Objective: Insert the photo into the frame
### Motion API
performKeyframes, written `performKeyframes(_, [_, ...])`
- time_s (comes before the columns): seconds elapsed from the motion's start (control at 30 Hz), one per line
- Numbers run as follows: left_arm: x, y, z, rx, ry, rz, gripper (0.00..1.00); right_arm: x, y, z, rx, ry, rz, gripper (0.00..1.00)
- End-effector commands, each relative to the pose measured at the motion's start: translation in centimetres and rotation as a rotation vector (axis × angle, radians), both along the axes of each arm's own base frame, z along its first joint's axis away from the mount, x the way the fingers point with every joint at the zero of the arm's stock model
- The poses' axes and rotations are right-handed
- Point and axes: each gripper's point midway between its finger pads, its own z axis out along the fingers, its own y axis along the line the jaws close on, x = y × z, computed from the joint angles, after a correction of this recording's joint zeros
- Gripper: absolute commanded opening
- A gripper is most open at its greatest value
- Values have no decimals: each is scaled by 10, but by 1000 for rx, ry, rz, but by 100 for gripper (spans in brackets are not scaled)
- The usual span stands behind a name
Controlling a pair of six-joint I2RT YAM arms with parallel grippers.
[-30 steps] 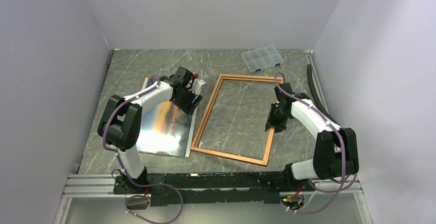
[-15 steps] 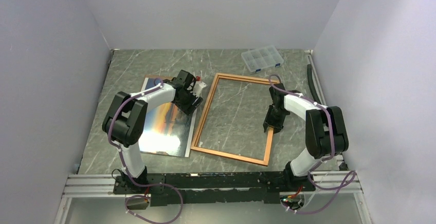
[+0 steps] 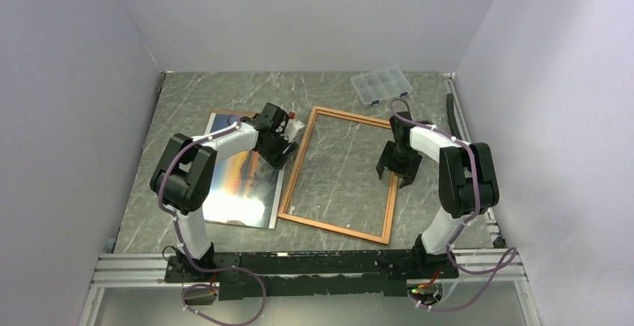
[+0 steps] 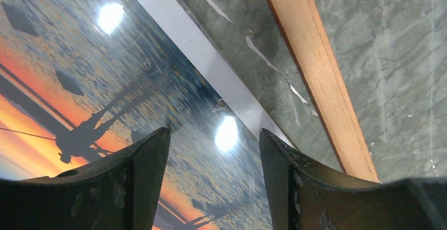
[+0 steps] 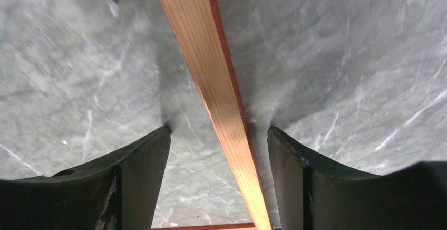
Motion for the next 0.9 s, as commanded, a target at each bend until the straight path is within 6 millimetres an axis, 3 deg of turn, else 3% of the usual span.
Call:
performKeyframes(0.0, [-9,-3,-3,13,2,-45,68,46,-17,-3,-82,-111,-50,70])
performKeyframes(0.23, [-13,-13,-5,33,-11,-73,68,88,-32,-2,-105,-147,-57,61])
performKeyframes(0.47, [-16,-21,-5,39,-6,-94,68,135,-28,-4,-88,-183,-9,53])
performKeyframes(0.87, [-23,-32,-2,-11,32,-113,68,188,-44,7,-182,-231,-20,52])
